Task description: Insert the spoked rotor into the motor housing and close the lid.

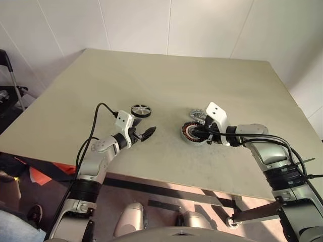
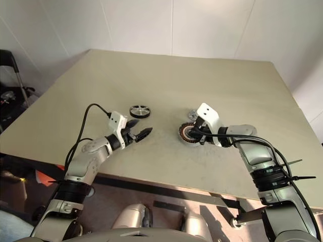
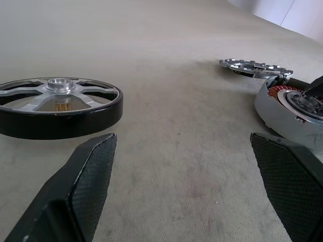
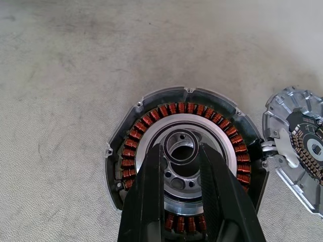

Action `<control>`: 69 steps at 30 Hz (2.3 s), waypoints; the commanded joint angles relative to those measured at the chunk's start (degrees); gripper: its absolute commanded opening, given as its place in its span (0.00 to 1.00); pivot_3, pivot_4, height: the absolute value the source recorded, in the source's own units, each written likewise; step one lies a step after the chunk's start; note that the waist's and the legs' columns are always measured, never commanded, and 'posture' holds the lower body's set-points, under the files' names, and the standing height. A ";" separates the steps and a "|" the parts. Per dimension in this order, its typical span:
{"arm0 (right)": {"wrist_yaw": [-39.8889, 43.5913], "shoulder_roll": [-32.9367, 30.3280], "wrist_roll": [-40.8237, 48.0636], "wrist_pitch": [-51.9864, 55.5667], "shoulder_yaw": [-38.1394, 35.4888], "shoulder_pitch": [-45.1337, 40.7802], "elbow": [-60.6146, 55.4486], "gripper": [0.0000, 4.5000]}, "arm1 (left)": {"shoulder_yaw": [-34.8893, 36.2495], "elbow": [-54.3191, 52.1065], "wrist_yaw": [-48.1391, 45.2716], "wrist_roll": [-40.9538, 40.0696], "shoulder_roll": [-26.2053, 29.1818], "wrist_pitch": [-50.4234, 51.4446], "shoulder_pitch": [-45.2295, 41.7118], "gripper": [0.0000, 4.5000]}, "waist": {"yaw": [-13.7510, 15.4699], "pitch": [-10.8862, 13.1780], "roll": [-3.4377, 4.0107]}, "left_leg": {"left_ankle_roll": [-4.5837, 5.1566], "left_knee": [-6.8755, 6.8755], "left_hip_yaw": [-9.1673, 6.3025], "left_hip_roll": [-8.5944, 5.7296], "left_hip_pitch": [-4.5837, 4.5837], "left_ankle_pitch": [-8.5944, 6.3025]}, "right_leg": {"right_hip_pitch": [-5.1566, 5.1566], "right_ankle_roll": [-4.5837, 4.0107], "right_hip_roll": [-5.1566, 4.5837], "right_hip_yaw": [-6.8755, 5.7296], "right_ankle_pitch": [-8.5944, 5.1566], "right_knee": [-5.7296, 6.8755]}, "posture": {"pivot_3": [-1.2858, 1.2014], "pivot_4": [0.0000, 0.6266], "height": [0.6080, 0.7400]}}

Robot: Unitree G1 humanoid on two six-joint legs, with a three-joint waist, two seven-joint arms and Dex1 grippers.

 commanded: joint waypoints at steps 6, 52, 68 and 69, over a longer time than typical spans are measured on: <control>-0.04 -1.32 -0.48 -0.89 -1.05 -0.42 -1.25 0.14 | 0.61 -2.25 0.20 -0.18 -0.06 -0.89 0.01 1.00 | -0.01 0.00 0.00 | 0.00 0.00 0.00 0.00 0.01 0.00 | 0.00 0.00 0.00 0.00 0.00 0.02 | 0.52 0.00 1.00; -5.20 -0.33 3.93 3.27 -7.02 -3.96 -4.70 0.15 | 23.21 11.78 18.02 -19.98 -14.18 10.91 -11.33 1.00 | 0.07 0.01 -0.02 | 0.04 0.13 0.01 0.00 -0.02 -0.01 | 0.01 -0.02 0.00 0.00 0.02 0.05 | 0.52 0.00 1.00; -8.21 0.17 3.70 4.34 -7.79 -4.94 -3.64 0.14 | 30.78 22.67 23.84 -26.64 -16.09 13.18 -17.04 0.35 | 0.09 0.03 -0.05 | 0.08 0.15 0.01 0.00 -0.05 -0.03 | 0.00 -0.01 0.00 0.00 0.01 0.02 | 0.52 0.00 1.00; -8.42 0.21 3.63 4.33 -7.83 -5.03 -3.43 0.14 | 30.81 22.74 23.86 -26.74 -16.09 13.21 -17.06 0.35 | 0.10 0.03 -0.05 | 0.08 0.15 0.01 0.00 -0.05 -0.03 | -0.01 -0.01 0.00 0.00 0.02 0.02 | 0.52 0.00 1.00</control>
